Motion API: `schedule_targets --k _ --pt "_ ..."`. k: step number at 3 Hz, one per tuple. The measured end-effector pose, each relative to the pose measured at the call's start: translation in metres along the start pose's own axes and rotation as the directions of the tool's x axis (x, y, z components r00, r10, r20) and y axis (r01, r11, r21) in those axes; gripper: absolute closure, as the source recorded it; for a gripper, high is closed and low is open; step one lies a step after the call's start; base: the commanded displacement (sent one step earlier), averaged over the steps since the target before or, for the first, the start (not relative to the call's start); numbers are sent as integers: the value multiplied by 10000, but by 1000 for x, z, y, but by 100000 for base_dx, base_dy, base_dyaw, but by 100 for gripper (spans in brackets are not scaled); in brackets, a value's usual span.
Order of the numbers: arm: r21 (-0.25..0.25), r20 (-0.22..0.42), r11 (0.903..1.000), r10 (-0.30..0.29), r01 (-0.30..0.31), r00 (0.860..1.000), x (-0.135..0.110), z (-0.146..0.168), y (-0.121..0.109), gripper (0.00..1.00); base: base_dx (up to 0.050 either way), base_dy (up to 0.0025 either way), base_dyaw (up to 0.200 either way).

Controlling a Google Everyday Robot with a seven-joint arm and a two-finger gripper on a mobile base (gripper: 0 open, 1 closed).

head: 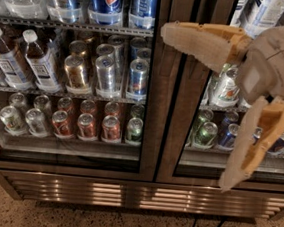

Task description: Open left fridge door

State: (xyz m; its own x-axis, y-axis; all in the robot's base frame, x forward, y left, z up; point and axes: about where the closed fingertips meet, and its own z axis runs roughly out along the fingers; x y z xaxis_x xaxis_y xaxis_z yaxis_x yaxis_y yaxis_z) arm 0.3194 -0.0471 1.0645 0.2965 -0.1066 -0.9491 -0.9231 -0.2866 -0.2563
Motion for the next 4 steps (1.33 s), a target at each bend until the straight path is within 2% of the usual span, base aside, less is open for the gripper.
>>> schedule_targets --k 1,2,3,4 --pt "120 -72 9999 -77 78 9999 -3 3 -4 0 0 0 0" --pt "104 -115 9998 145 -143 9998 -2 7 -6 0 0 0 0" --pt "-55 705 9904 1384 -1383 9879 24 18 -12 0 0 0 0" --pt "144 1917 9649 2547 -2622 9478 55 31 -21 0 0 0 0"
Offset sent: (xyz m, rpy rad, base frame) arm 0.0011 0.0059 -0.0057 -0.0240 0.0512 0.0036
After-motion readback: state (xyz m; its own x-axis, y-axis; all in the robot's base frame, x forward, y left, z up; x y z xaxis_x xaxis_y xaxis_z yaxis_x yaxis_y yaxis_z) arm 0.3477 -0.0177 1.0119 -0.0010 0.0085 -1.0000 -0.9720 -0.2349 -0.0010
